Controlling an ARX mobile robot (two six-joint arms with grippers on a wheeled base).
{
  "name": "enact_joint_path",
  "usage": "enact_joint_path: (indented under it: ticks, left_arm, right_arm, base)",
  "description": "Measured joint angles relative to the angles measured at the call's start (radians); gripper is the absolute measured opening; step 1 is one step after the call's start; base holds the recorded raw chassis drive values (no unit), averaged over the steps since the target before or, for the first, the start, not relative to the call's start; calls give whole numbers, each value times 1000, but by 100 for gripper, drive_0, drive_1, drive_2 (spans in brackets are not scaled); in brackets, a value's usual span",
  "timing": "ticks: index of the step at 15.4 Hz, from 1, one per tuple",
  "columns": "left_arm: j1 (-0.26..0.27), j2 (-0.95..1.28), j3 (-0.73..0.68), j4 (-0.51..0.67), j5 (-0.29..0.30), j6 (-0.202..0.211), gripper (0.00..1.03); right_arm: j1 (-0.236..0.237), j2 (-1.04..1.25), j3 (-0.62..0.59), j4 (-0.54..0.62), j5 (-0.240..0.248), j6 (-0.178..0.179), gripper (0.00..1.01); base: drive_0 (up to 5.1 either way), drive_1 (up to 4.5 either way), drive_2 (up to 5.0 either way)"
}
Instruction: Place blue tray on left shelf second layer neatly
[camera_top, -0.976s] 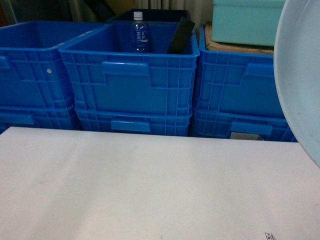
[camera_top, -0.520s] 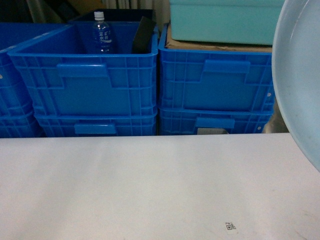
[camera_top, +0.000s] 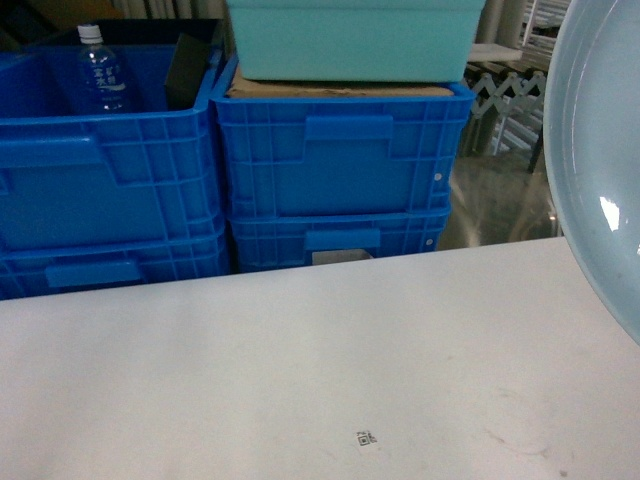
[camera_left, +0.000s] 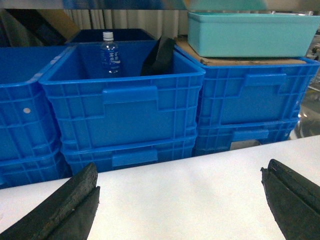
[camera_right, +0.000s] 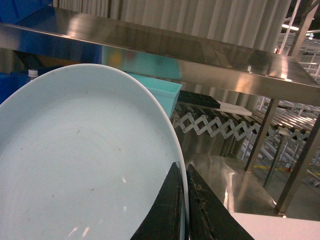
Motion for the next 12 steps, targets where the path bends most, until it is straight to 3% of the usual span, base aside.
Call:
enact_joint_path:
  ticks: [12]
  left_arm:
    - [0, 0, 0, 0, 0, 0, 98]
  right_arm:
    - [0, 0, 0, 0, 2, 0, 2]
  base:
    - [-154, -154, -154]
